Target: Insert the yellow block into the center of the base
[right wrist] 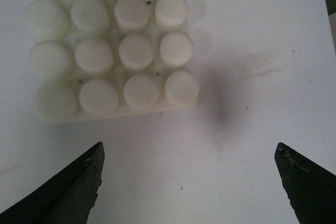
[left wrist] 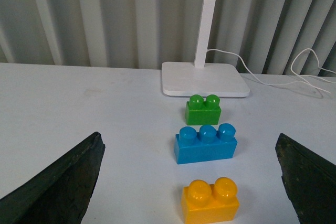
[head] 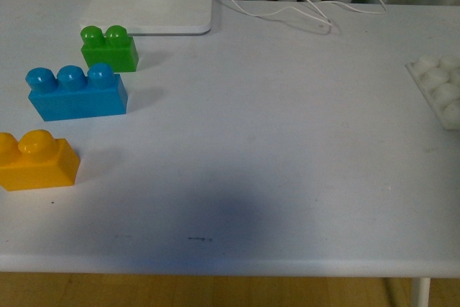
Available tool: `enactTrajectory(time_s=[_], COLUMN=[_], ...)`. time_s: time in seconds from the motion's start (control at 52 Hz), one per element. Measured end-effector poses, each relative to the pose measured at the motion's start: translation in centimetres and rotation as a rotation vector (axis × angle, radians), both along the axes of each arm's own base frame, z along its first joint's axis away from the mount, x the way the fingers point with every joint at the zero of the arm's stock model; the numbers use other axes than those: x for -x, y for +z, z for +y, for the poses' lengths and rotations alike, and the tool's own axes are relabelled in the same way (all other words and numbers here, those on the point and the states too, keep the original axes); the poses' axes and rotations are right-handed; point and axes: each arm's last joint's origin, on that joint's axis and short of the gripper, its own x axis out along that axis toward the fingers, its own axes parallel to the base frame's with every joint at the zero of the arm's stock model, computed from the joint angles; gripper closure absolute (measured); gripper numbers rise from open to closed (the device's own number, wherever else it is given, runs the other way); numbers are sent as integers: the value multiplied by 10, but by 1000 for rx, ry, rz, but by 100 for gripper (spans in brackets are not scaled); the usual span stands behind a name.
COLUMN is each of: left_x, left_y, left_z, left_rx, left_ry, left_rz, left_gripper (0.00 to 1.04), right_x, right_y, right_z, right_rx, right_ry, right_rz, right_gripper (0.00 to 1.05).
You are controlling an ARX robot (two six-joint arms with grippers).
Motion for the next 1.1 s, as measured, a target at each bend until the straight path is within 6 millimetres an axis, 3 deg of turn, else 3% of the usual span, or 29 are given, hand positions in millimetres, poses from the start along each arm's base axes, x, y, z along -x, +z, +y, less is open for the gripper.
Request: enactTrajectory(time_s=[0.173, 0.365, 0.827, 1.096], left_x=[0, 0, 0, 0], left_y=[0, 0, 0, 0], left_z=[0, 0, 0, 0], left_rx=[0, 0, 0, 0], left_ry=[0, 0, 0, 0], left_rz=[0, 0, 0, 0], left_gripper=[6, 6, 6, 6], right_x=[-45, -72, -95, -107], right_y=[-1, -10, -29, -40], right_z=[-16, -22, -3, -3], right_rx=[31, -39, -94, -88], right_ry=[-15, -50, -65, -88], right_rz=[62, 105, 119, 136], right_gripper=[9, 9, 9, 9])
